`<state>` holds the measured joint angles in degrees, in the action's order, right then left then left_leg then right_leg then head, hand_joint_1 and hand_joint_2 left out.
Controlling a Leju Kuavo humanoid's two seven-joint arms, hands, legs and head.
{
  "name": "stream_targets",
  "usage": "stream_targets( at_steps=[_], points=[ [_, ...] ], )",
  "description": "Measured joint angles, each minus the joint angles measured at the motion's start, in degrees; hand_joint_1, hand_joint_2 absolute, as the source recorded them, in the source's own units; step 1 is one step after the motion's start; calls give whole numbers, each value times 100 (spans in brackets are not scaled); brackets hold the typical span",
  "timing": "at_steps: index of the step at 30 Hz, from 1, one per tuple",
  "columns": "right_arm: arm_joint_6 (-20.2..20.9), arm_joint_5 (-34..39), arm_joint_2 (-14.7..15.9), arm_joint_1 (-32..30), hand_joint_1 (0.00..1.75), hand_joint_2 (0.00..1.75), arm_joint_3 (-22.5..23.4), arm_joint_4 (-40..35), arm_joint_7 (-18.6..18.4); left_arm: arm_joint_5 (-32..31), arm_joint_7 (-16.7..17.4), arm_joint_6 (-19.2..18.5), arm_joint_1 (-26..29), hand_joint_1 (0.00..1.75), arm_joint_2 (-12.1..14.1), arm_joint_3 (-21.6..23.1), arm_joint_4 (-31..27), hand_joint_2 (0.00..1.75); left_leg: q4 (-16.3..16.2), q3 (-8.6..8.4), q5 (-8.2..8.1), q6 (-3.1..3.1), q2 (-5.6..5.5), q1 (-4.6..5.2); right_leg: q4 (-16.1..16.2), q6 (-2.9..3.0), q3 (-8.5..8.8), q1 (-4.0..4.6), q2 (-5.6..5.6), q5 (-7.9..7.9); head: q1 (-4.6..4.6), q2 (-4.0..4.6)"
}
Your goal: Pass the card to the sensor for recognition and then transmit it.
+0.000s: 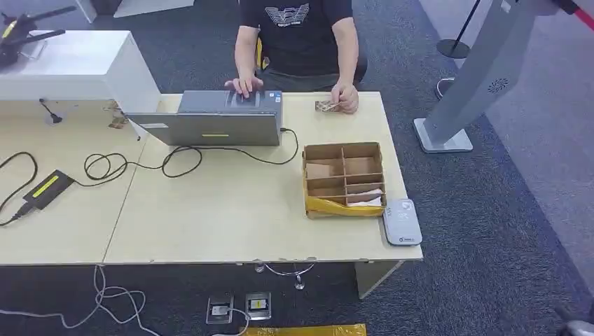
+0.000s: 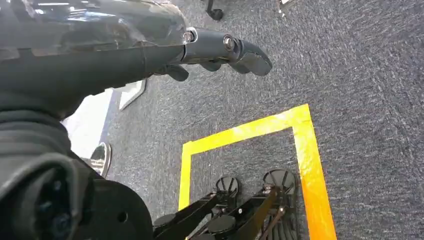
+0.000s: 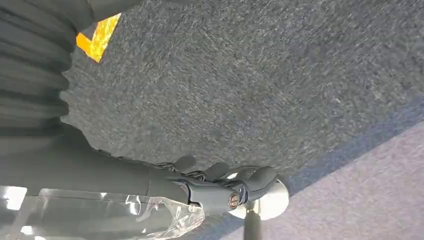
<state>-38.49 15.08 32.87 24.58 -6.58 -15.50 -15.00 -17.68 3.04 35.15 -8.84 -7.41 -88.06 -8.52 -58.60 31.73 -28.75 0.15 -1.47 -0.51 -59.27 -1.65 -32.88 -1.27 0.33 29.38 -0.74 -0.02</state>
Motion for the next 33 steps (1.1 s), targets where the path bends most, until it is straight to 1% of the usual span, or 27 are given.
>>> stream_targets(
  at_steps=[2,3,5,6,10,11,13,14,15,17,18,19,21,23,26,27,30,31,33],
  points=[
    [48,218,-33,-49,0,175,100,48,-35,74,-13,11,-2,0,0,0,0,0,0,-8,0,0,0,0,1,0,-4,0,1,1,2,2],
    [79,429,-59,-182,0,175,177,81,-22,133,-35,13,-6,0,0,0,0,0,0,-9,0,0,-7,-4,2,2,5,5,-7,4,0,2],
    [114,829,-214,-518,0,175,402,138,112,236,-57,11,-6,0,-4,0,2,0,0,-10,-5,-6,-37,-22,9,7,24,23,-36,11,-4,2],
    [151,1062,-324,-686,0,175,504,190,236,264,-59,9,-2,0,-4,0,4,0,0,-8,-5,-7,-42,-23,8,11,24,24,-41,14,-7,0],
    [219,1571,-874,-1308,0,175,919,308,758,321,-100,-31,9,0,-2,0,13,0,5,-6,-15,-22,-23,-30,4,14,16,30,-22,16,7,2],
    [203,1688,-1028,-1418,0,175,1045,339,796,321,-122,-42,5,0,-2,0,13,0,5,-8,-18,-27,-22,-37,4,21,17,39,-22,20,-7,2],
    [120,1803,-1358,-1579,0,175,1242,387,719,293,-184,-37,-1,0,0,0,13,0,5,-12,-18,-28,-17,-45,4,25,21,47,-20,21,-4,2],
    [98,1906,-1614,-1647,0,175,1351,415,827,249,-238,-28,-2,0,-2,0,13,0,6,-12,-17,-29,-13,-48,3,31,21,50,-18,20,2,2],
    [120,2002,-1829,-1703,0,0,1416,422,1044,194,-279,-7,-2,0,-2,0,13,0,6,-14,-17,-30,-9,-47,0,32,18,49,-16,20,-2,2],
    [232,2118,-2114,-1769,0,0,1541,424,1544,129,-348,63,-4,0,-2,2,13,0,6,-18,-17,-30,-1,-45,-6,33,15,44,-11,20,7,2],
    [299,2155,-2220,-1782,0,0,1623,426,1733,118,-369,90,-4,0,0,2,13,0,6,-20,-17,-31,1,-45,-5,33,17,47,-7,20,-2,2],
    [352,2172,-2297,-1788,0,0,1700,431,1847,114,-391,100,-4,0,0,2,13,0,5,-22,-16,-31,2,-45,-5,33,18,48,-1,20,-4,0],
    [411,2203,-2449,-1808,0,0,1842,437,1921,107,-409,90,-5,0,0,2,13,0,5,-24,-15,-32,2,-42,-5,33,20,42,3,20,-2,2],
    [393,2196,-2540,-1838,0,0,1915,437,1930,98,-385,24,-3,0,2,2,15,0,5,-24,-15,-32,2,-40,-5,33,21,40,5,20,-4,2],
    [242,2083,-2678,-1861,0,0,2017,441,1871,70,-175,-81,-4,0,4,2,15,0,5,-25,-16,-32,6,-37,-5,33,20,39,12,20,-2,2],
    [164,2043,-2724,-1863,0,0,2030,452,1847,79,-160,-65,-4,0,4,2,15,0,5,-26,-16,-32,10,-36,-5,33,20,38,14,20,-2,2],
    [-70,1998,-2837,-1878,0,0,2081,455,1810,190,-216,218,-8,0,-6,2,15,0,5,-26,-16,-32,13,-36,-5,33,20,38,14,20,0,2],
    [-107,1998,-2859,-1884,0,0,2091,457,1875,242,-290,327,-8,0,-15,2,15,0,5,-26,-18,-34,14,-36,-5,33,19,38,14,20,-2,2],
    [-129,1971,-2887,-1884,0,0,2164,492,2172,382,-496,441,2,0,-33,0,15,0,5,-26,-18,-34,15,-36,-5,33,20,38,16,20,-2,2]
  ],
)
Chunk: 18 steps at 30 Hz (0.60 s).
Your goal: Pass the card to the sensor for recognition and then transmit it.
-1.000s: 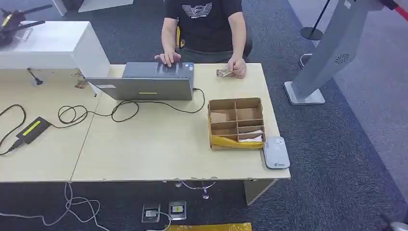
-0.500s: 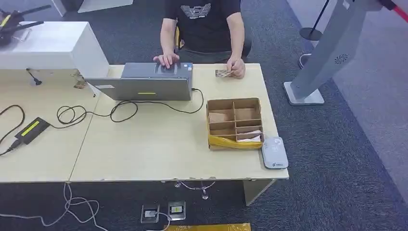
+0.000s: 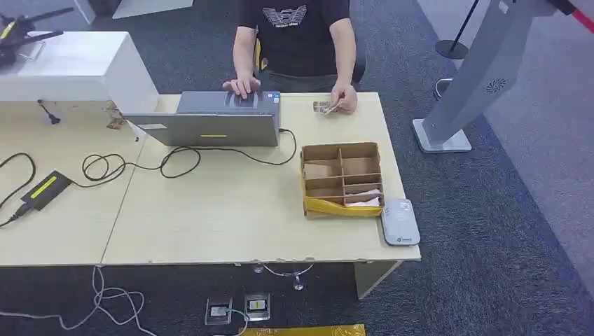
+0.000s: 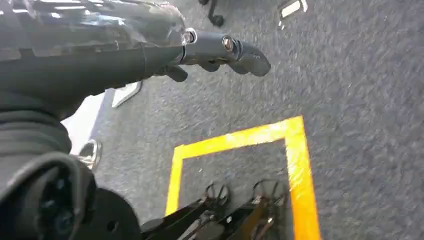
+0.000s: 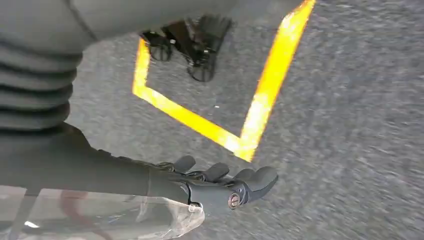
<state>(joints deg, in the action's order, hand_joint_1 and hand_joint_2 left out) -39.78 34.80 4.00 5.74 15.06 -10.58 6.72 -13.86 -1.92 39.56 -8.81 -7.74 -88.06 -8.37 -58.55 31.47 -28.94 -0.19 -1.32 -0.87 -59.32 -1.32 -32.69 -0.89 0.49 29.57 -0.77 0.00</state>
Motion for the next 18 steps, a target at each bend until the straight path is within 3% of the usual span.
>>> stream_targets(
  at_steps=[5,18],
  points=[
    [-17,-46,-46,0,0,0,170,20,414,51,-269,2,13,0,-18,0,0,0,0,-1,0,0,0,0,1,0,0,0,0,0,0,0],
    [-20,-24,-94,1,0,0,426,20,530,-2,-149,-59,-13,0,-20,0,0,0,0,-2,0,0,2,0,0,0,1,0,3,0,0,0]
  ],
)
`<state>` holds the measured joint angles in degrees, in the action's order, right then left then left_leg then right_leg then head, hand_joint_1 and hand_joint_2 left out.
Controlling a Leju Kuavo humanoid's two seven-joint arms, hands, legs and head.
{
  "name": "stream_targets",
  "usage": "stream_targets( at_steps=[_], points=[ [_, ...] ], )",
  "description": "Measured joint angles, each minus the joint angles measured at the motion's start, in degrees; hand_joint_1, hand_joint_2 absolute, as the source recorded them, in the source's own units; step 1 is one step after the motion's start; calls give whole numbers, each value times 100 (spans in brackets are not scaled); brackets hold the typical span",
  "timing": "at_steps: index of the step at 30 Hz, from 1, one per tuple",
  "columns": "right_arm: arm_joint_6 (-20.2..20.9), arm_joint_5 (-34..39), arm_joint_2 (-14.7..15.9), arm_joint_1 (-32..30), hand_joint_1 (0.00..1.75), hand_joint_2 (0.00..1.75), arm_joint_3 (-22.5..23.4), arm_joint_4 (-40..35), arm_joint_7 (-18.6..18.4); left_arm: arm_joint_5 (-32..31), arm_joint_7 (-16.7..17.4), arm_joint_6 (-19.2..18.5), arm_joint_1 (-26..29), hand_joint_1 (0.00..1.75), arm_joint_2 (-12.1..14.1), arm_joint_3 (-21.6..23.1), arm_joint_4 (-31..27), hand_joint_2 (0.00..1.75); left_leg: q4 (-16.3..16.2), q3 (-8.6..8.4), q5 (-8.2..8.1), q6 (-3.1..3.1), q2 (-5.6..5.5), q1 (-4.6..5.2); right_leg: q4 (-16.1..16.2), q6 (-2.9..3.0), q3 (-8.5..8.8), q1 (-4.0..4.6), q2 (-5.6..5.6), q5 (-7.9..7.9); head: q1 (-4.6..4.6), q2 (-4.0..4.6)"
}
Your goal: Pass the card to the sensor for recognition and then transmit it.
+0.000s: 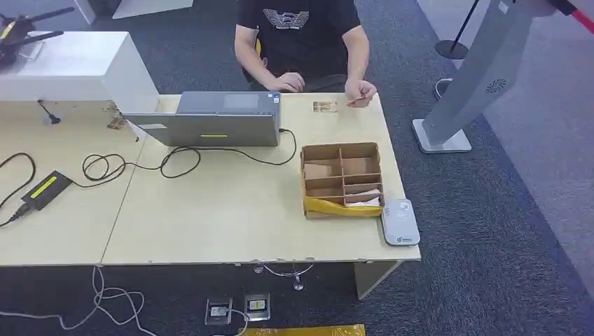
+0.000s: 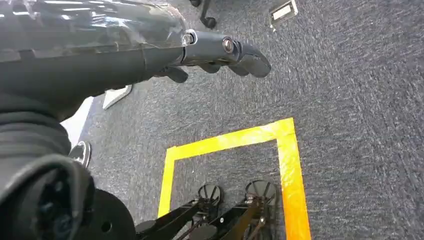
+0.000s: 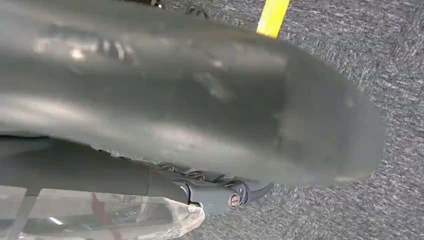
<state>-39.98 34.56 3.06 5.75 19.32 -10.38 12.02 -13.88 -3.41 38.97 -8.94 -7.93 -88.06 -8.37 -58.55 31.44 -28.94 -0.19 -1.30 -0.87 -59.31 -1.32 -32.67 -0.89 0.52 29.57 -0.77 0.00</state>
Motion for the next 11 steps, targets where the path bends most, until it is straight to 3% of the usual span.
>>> stream_targets(
  at_steps=[7,11],
  points=[
    [22,-63,-26,11,0,0,96,20,5,186,39,-46,-4,0,-9,0,0,0,0,-1,0,0,2,0,0,0,0,0,1,0,0,-2],
    [262,-81,-42,10,0,0,153,20,-35,251,39,-125,-4,0,-11,0,0,0,0,-1,0,0,2,0,0,0,0,0,1,0,0,0]
  ],
)
